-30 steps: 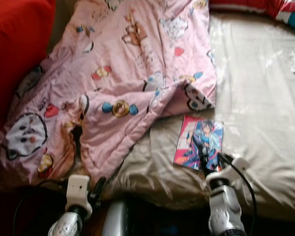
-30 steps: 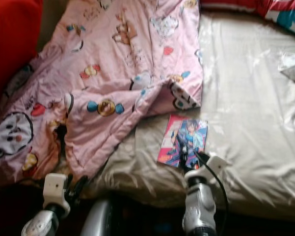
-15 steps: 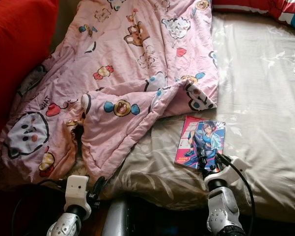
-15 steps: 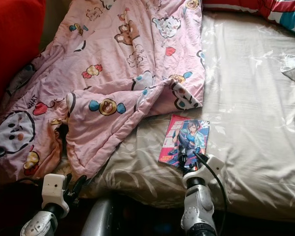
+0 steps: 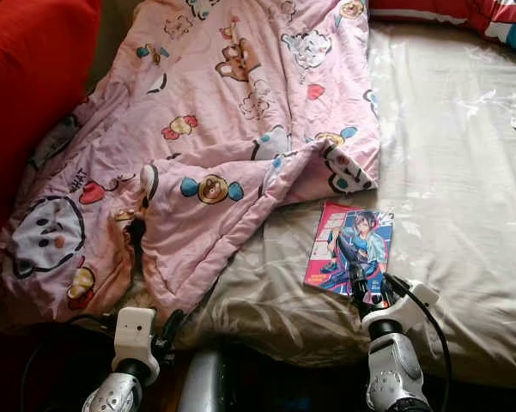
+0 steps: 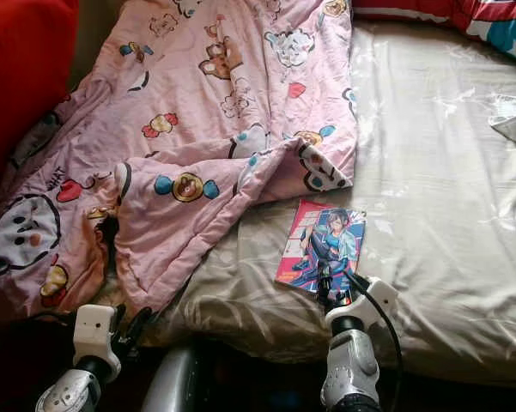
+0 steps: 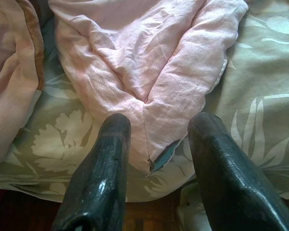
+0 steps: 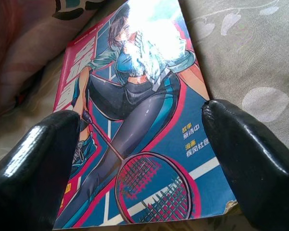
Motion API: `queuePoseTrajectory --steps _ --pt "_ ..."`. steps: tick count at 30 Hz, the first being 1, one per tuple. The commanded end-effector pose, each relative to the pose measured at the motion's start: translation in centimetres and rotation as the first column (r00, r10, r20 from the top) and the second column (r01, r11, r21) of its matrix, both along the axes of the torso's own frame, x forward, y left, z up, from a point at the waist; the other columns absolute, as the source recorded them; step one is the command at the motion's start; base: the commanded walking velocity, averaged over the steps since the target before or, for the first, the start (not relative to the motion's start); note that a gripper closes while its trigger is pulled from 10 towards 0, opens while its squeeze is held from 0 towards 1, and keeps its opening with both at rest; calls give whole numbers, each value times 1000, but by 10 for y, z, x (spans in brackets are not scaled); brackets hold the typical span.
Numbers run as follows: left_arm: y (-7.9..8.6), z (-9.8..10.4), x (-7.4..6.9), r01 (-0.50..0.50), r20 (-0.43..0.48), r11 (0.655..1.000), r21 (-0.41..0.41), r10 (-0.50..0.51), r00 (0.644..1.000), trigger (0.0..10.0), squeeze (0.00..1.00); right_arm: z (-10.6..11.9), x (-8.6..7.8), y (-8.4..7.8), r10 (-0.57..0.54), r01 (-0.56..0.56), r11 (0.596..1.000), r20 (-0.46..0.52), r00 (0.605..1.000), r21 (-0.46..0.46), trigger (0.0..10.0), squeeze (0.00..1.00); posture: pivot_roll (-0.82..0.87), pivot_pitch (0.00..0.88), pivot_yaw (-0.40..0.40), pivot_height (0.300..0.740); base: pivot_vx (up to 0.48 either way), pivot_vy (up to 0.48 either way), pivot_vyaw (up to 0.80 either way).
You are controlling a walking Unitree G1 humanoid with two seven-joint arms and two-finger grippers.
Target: Clean up the room
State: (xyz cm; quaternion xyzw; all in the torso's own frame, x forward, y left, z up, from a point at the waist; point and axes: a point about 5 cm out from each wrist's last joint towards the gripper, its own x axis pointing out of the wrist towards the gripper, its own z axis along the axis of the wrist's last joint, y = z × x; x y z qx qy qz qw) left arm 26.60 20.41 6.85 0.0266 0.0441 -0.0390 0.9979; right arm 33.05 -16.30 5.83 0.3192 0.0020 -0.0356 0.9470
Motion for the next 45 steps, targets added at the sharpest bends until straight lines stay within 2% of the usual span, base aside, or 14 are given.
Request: queuePoseTrajectory --steps 1,12,17,23,30,34,40,41,43,44,45 --pt "8 -11 -9 -22 -52 1000 18 23 998 10000 0 -21 -11 9 28 -25 999 -99 995 34 10000 0 119 338 117 586 0 0 0" --pt "9 -12 -10 -26 -55 999 20 27 998 10000 0 -21 -17 -11 -114 116 993 -73 991 30 10000 0 117 338 116 586 0 0 0" --pt "8 -12 -10 -21 -56 1000 19 22 998 10000 0 -33 -25 -9 -95 100 994 -134 986 30 10000 0 113 338 118 586 0 0 0" --pt "9 -12 -10 -19 -56 1000 24 21 998 10000 0 -39 -25 5 -12 24 998 -177 984 65 10000 0 119 338 121 586 0 0 0" --pt "9 -11 -10 -16 -56 1000 26 17 998 10000 0 -44 -24 18 80 -37 979 -211 974 200 10000 0 127 337 126 586 0 0 0" --pt "9 -10 -10 -8 -53 999 37 10 999 10000 0 -46 -22 30 168 -76 921 -210 963 383 10000 0 135 336 131 586 0 0 0" --pt "9 -10 -10 -6 -53 999 41 8 999 10000 0 -49 -23 33 192 -74 882 -211 958 466 10000 0 142 338 133 586 0 0 0" --pt "10 -9 -11 -7 -54 999 43 9 999 10000 0 -50 -25 34 190 -56 853 -209 959 519 10000 0 147 337 134 586 0 0 0" --pt "10 -9 -11 -8 -54 999 44 10 999 10000 0 -51 -25 33 185 -45 841 -208 960 540 10000 0 147 337 134 586 0 0 0" --pt "10 -9 -11 -8 -54 999 44 10 998 10000 0 -50 -25 33 182 -41 839 -208 961 543 1529 0 152 338 134 586 0 0 0" --pt "11 -9 -11 -9 -55 999 44 12 998 10000 0 -49 -24 33 183 -45 832 -196 963 553 0 0 151 338 134 586 0 0 0"
